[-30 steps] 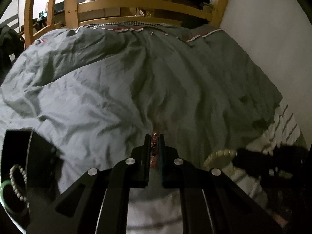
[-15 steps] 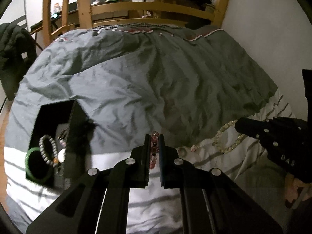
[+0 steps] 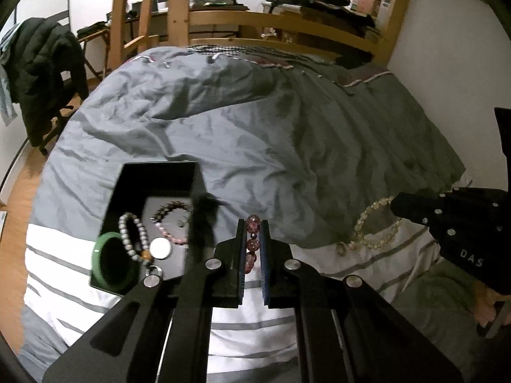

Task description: Organize jewelry

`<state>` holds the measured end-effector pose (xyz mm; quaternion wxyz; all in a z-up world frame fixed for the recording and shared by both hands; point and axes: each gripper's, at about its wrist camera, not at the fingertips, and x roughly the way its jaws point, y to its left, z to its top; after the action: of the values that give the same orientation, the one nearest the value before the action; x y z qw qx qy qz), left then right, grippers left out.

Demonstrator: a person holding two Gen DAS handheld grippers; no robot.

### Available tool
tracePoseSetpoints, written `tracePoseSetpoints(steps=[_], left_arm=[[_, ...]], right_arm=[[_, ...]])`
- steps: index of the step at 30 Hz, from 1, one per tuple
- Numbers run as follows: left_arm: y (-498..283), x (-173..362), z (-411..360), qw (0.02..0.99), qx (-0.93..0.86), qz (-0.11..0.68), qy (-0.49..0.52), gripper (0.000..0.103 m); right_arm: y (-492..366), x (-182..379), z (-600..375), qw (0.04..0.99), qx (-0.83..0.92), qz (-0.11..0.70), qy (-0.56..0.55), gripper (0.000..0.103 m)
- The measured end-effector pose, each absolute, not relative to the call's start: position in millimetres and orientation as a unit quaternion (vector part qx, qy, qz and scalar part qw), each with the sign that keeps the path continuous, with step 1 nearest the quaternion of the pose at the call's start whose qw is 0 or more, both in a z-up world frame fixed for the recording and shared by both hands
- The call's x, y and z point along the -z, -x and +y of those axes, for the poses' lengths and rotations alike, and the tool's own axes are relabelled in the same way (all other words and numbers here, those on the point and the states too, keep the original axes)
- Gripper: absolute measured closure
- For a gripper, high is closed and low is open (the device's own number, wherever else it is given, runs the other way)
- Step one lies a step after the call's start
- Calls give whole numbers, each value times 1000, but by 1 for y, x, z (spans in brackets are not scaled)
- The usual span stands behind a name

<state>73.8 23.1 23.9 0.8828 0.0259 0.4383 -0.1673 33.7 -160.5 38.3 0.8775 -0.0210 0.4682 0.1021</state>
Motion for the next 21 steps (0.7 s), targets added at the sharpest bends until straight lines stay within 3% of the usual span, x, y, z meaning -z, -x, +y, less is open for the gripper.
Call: tracePoseSetpoints(steps=[21], left_arm=[[-98,-40,114,897,101,430,-6,95]], right_arm=[[-84,-57,-51,869,-145,468,71,94]])
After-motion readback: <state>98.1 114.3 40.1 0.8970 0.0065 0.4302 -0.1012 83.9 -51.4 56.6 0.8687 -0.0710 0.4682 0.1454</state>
